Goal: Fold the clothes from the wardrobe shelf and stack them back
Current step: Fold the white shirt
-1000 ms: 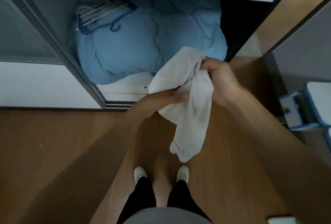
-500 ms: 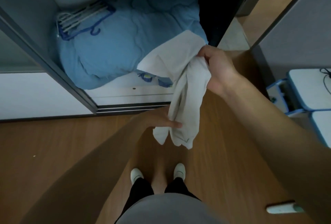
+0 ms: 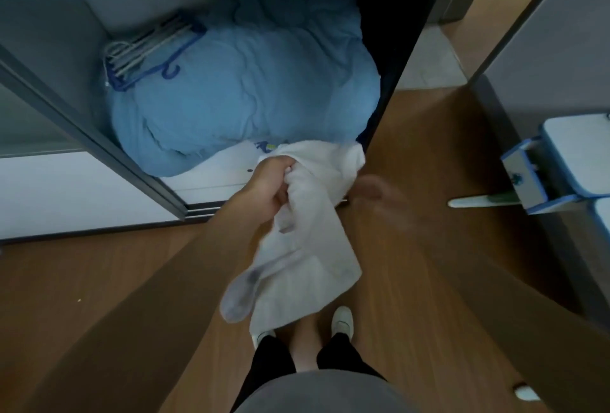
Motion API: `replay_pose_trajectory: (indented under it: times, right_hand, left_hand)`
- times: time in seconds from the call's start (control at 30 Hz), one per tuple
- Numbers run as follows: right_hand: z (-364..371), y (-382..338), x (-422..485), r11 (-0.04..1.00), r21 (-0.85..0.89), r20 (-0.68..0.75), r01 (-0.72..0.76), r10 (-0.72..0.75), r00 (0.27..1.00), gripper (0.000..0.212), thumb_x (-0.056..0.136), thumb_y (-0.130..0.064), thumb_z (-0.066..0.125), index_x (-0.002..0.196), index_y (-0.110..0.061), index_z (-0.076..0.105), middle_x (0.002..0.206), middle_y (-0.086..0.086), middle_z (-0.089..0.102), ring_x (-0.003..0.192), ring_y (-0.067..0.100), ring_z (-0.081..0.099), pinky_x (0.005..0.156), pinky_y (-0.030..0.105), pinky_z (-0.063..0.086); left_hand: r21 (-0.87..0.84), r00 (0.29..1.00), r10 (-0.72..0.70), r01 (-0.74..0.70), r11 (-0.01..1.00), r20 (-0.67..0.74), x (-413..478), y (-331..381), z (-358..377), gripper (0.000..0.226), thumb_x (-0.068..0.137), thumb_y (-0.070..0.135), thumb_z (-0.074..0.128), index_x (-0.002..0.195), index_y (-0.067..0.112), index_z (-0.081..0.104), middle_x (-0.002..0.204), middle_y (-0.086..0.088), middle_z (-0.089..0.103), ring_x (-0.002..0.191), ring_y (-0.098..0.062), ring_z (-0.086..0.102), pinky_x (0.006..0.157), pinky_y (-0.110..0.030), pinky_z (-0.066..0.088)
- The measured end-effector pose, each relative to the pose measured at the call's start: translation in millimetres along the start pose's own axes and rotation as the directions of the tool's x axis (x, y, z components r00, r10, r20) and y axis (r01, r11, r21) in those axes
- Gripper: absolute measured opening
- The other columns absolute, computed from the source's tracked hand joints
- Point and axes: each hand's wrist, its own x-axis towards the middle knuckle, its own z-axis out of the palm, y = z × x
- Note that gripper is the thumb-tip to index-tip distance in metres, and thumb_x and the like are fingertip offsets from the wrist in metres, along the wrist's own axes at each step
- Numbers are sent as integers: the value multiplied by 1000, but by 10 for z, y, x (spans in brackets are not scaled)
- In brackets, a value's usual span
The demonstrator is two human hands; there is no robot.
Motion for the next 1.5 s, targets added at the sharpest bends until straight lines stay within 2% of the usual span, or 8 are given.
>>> replay_pose_trajectory:
  times: [0.13,0.33,0.53,0.67,0.87,1.0,1.13,1.5]
  right_hand:
    - [385,107,-179,963,270,370,10,-113,922,57,88,8,65,115,-42,63,113,-9,71,113,16,65,105,48,49]
    - [490,-128,-140,980,150,348,132,-177,921,100,77,-37,85,151,-38,18,143,-17,41,125,1,46,100,23,44]
    - [330,-361,-32,967,99,-186,234,-213,959,28,103,-8,48,126,-15,63,119,2,66,114,22,61,89,25,49]
    - [45,-600,3,920,348,-161,179,-129,978,43,95,2,43,81,-26,72,71,-15,71,71,1,66,67,17,52]
    - [-64,-920,6,906,356,-140,228,-190,972,28,99,-16,51,87,-13,75,85,10,70,78,17,64,75,30,48]
    - [-87,-1043,27,922,315,-131,225,-193,972,25,97,-21,54,91,-9,76,84,10,71,79,14,63,75,28,49]
    - [-65,-1126,28,894,384,-114,231,-203,973,15,91,-30,60,80,-24,69,79,1,63,73,11,59,69,26,46]
    - [-224,-923,-38,920,344,-148,187,-143,979,22,96,-20,60,86,-30,76,85,-9,77,80,6,72,71,22,56]
  left_hand:
    - [-135,999,-52,49,990,-16,-64,175,37,13,95,17,47,104,14,56,96,-11,54,86,-22,51,80,-31,39]
    - [-173,1000,-18,20,985,13,-56,375,34,25,99,10,36,90,14,59,71,0,63,64,-13,64,67,-19,55]
    - [-173,998,26,-17,985,50,-178,487,-6,31,97,13,33,76,13,56,54,-1,64,46,-14,64,50,-22,55]
    - [-198,999,22,-12,980,48,-185,505,-150,27,103,19,46,77,14,52,45,2,54,39,-10,55,50,-21,53]
    - [-127,988,108,-94,987,108,-136,480,-265,18,96,-1,50,88,12,59,74,-5,53,73,-16,61,82,-29,57]
    - [298,961,174,-235,925,216,-119,363,-334,47,87,-13,55,127,8,61,91,-9,62,101,-26,64,93,-35,56]
    - [686,923,358,-351,637,140,-86,273,-364,19,83,11,73,76,27,67,69,7,61,67,-12,58,62,-19,46]
    - [545,905,366,-423,724,215,-73,102,-618,27,102,32,53,88,23,75,88,5,77,85,-15,72,81,-32,50]
